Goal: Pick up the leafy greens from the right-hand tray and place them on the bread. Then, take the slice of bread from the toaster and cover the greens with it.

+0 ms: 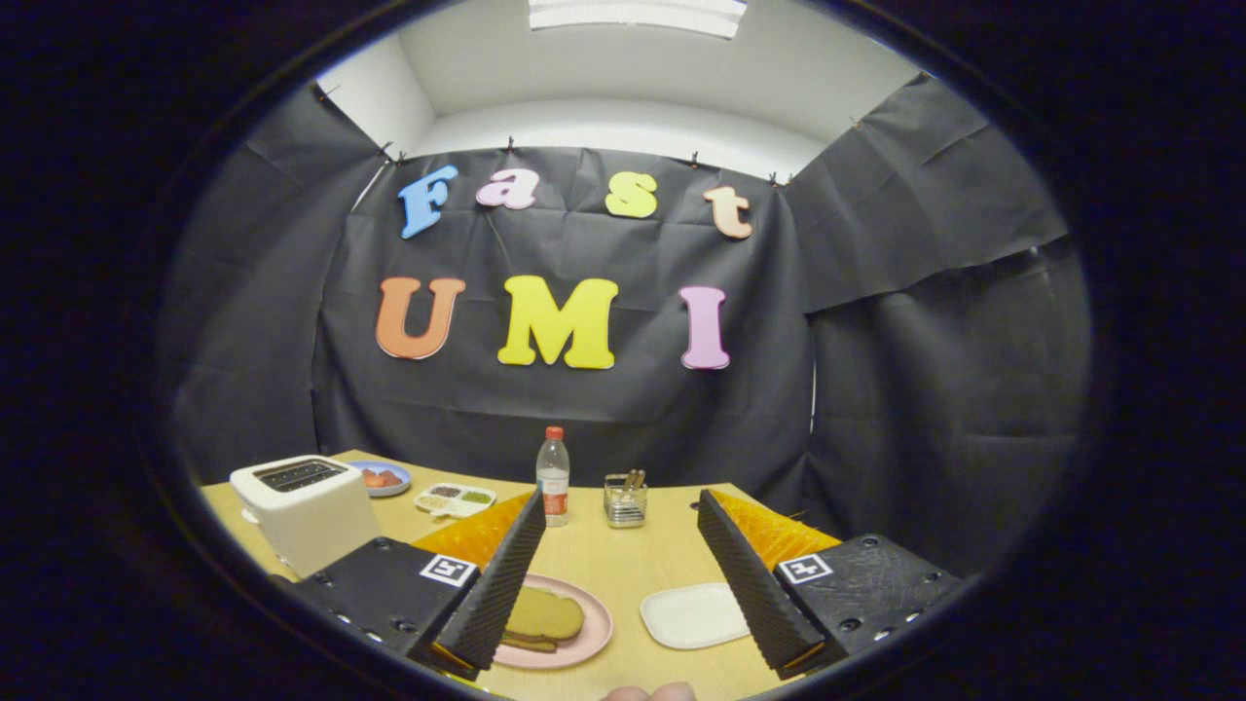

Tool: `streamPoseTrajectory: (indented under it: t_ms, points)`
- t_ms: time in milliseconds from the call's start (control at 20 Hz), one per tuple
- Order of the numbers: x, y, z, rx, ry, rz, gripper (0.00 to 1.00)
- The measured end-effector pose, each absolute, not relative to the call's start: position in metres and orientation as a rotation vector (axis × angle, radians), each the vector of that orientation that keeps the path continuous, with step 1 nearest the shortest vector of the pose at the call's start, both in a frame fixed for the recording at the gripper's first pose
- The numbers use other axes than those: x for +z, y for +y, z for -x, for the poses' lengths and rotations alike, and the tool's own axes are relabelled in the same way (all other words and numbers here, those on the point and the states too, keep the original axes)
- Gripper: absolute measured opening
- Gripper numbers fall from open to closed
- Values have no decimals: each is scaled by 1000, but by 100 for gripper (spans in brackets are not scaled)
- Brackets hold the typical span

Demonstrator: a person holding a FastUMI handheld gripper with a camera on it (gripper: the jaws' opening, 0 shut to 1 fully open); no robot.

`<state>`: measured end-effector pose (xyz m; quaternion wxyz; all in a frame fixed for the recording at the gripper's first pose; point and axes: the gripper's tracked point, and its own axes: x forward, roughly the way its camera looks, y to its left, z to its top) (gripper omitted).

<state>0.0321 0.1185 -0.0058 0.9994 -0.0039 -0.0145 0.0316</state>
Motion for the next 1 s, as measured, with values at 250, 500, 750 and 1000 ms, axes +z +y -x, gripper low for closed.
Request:
streamPoseTrajectory:
  t_ms: [250, 500, 750, 1000]
  points:
    - [-11, 95, 9, 40, -44, 11, 96]
    - [-16, 87, 34, 29, -61, -1, 96]
    - [-7, 95, 31, 38, -75, -21, 96]
    - [-13, 99, 29, 44, -48, -38, 96]
